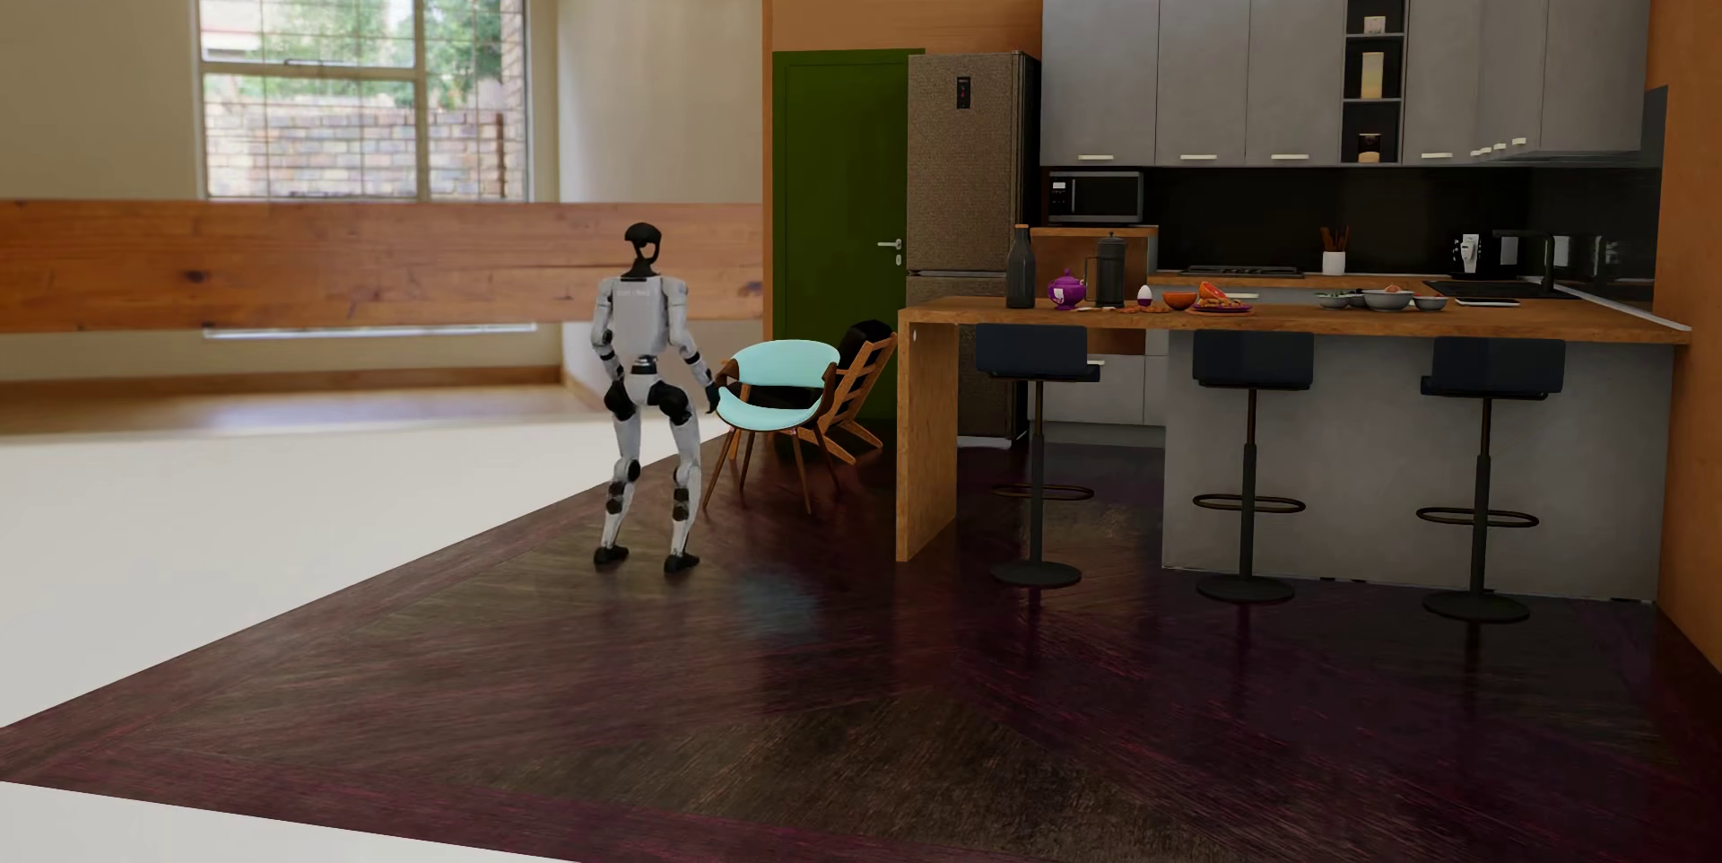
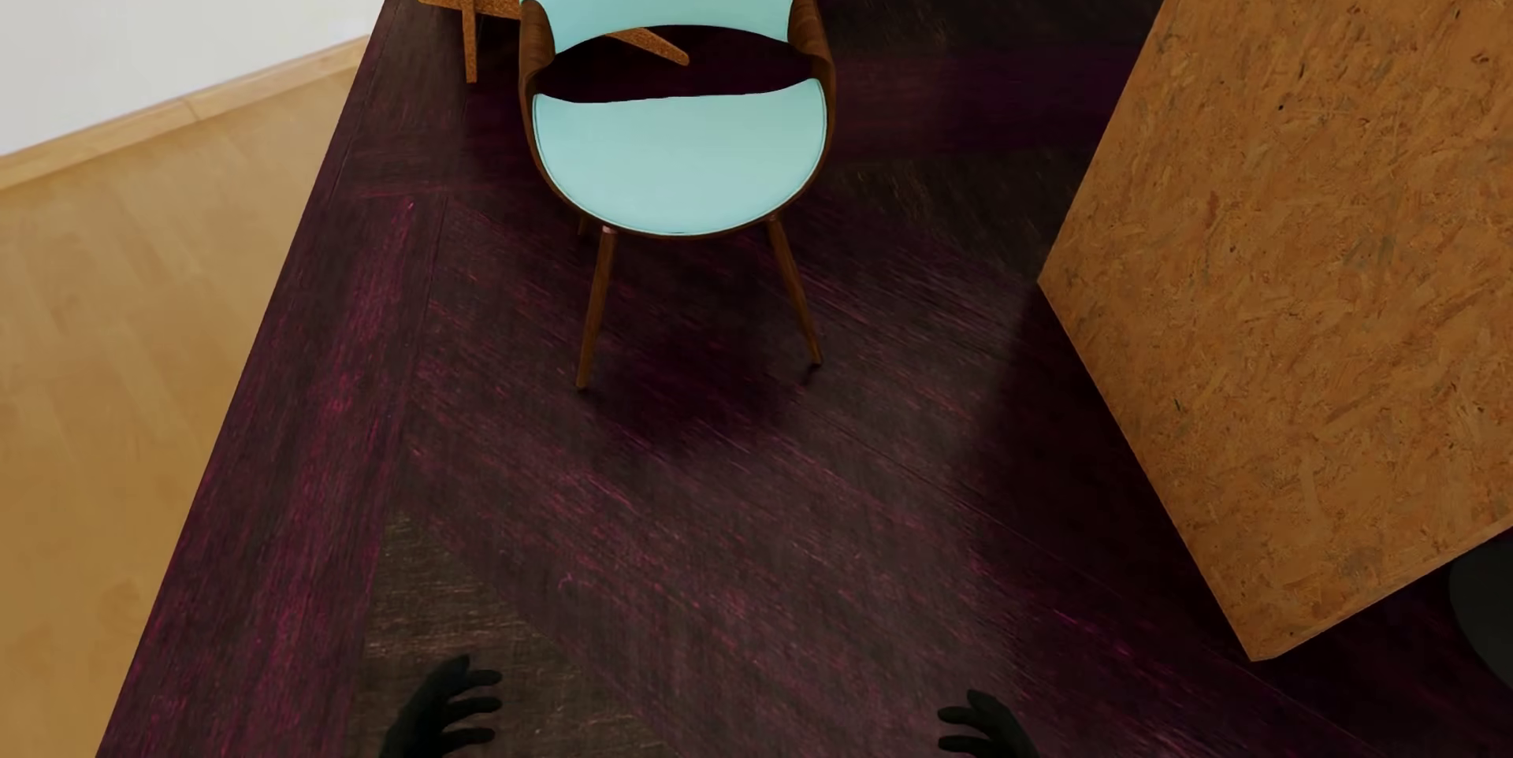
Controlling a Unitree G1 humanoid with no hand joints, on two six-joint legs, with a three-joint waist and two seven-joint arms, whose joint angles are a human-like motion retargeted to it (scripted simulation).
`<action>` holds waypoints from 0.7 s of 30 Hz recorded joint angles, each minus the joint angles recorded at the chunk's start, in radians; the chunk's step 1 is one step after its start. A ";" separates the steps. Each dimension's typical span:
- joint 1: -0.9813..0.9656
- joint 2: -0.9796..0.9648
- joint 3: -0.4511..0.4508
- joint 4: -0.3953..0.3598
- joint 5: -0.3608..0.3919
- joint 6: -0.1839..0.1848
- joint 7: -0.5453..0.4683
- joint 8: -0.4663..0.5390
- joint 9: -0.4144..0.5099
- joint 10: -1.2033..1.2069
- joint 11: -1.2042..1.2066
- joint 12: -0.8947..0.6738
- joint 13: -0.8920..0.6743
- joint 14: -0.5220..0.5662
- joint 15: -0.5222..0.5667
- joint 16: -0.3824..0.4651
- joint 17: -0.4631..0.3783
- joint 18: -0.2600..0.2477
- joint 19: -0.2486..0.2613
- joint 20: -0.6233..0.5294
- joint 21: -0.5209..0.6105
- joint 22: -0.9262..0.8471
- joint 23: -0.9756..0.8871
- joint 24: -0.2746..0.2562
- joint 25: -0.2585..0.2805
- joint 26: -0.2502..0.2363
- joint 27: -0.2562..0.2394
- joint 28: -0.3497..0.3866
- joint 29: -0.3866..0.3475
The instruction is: Go to the light cyan chair
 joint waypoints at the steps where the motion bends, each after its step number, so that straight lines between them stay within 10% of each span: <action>1: 0.018 0.019 0.000 0.000 0.000 0.010 -0.007 -0.005 0.007 -0.013 -0.013 -0.018 0.019 -0.015 -0.016 -0.021 0.003 -0.004 -0.002 0.000 0.001 -0.002 -0.013 -0.019 0.009 -0.023 -0.030 0.013 0.010; 5: -0.043 0.093 -0.007 -0.016 -0.013 0.044 -0.007 0.016 0.047 0.171 -0.062 -0.041 0.074 0.064 -0.074 -0.051 -0.011 -0.049 -0.001 0.002 0.024 -0.012 -0.004 -0.039 0.008 -0.098 -0.137 0.046 -0.021; 8: -0.121 0.042 0.061 -0.007 0.010 0.129 -0.009 0.016 0.081 0.088 0.165 0.014 -0.045 -0.012 -0.031 0.005 0.020 -0.058 -0.052 0.068 0.021 0.048 -0.053 -0.008 0.042 -0.079 -0.101 0.027 -0.143; 10: -0.050 -0.147 0.055 -0.039 -0.005 0.087 -0.001 0.017 0.074 0.048 0.458 0.024 -0.065 -0.046 0.228 0.037 0.011 0.024 -0.248 0.053 0.029 0.048 -0.020 -0.001 0.061 -0.072 -0.054 0.045 -0.145; 12: -0.020 -0.249 0.026 -0.036 -0.023 0.027 -0.001 -0.018 0.068 0.121 0.268 -0.034 -0.008 -0.057 0.099 0.026 0.001 0.020 -0.218 0.028 -0.017 0.018 -0.062 -0.008 0.032 -0.080 0.020 0.072 -0.082; 13: -0.086 -0.250 0.017 -0.040 -0.039 0.001 -0.011 -0.018 0.061 0.300 0.147 -0.072 -0.002 0.020 0.090 -0.022 -0.022 0.006 -0.011 -0.006 0.009 0.042 0.004 -0.005 -0.002 -0.090 0.033 0.083 -0.053; 17: -0.230 -0.193 0.063 -0.009 0.014 0.043 -0.044 -0.029 0.107 0.103 0.255 -0.054 0.006 0.121 0.086 -0.020 0.018 0.008 -0.024 0.038 0.031 0.085 -0.082 0.036 -0.043 -0.069 -0.007 0.024 -0.029; 20: -0.189 -0.205 0.042 -0.028 0.024 0.007 -0.032 0.006 0.085 0.087 0.273 0.000 -0.013 0.087 0.084 0.033 -0.001 0.014 -0.220 0.025 0.034 0.030 -0.067 0.018 -0.004 -0.097 -0.096 0.039 0.019; 21: -0.177 -0.162 0.034 -0.032 0.014 -0.012 -0.024 0.007 0.086 0.094 0.180 -0.016 -0.009 0.088 0.020 0.020 0.013 0.005 -0.177 0.002 0.001 0.028 -0.059 0.015 -0.001 -0.092 -0.095 0.061 0.033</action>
